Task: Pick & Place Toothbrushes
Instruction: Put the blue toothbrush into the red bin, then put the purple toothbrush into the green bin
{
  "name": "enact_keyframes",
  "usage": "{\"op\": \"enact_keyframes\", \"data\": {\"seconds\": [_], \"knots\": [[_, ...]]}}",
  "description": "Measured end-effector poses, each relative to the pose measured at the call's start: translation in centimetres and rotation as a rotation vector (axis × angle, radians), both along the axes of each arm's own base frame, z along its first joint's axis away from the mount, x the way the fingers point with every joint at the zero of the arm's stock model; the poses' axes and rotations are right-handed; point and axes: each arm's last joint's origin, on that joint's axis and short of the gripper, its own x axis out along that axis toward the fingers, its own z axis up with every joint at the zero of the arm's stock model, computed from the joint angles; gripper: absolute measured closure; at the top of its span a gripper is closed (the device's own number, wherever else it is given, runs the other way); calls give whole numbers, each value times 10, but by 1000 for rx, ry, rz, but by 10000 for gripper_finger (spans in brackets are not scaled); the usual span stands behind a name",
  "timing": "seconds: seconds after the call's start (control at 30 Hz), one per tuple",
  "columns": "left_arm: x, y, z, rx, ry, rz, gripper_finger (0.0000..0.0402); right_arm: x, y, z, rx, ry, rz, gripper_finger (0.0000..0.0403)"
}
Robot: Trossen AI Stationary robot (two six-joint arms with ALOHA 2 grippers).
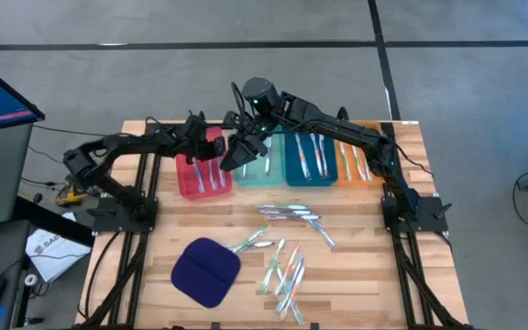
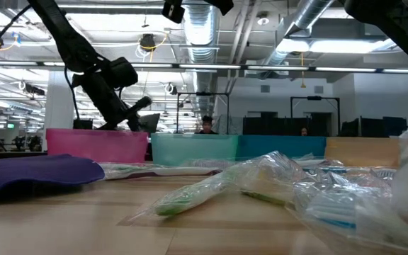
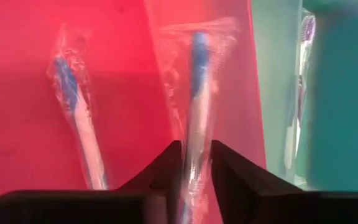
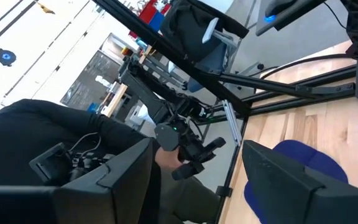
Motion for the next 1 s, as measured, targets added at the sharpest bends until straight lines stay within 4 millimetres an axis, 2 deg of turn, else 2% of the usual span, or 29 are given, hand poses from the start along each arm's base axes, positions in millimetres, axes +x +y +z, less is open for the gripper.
{"op": "enact_keyframes", "data": {"seconds": [0.17, 0.27, 0.53, 0.63, 0.77, 0.9, 1.0], "knots": [[0, 2, 6, 24, -9, 10, 276, -1, 0, -2, -8, 7, 3, 159], [1, 3, 16, 55, -33, 15, 256, -1, 0, -2, -9, 6, 4, 159], [-18, -5, 53, 129, -84, 40, 242, -1, 0, -2, -54, -51, 20, 159], [-25, -15, 80, 224, -168, 27, 243, -8, 0, 9, -106, -135, 40, 159], [-35, -33, 115, 378, -287, -14, 244, -29, -1, 37, -186, -253, 25, 159], [-47, -52, 142, 503, -378, -58, 244, -52, -1, 55, -303, -199, -161, 159], [-53, -65, 153, 550, -429, -85, 244, -69, 8, 68, -438, -152, -307, 159]]}}
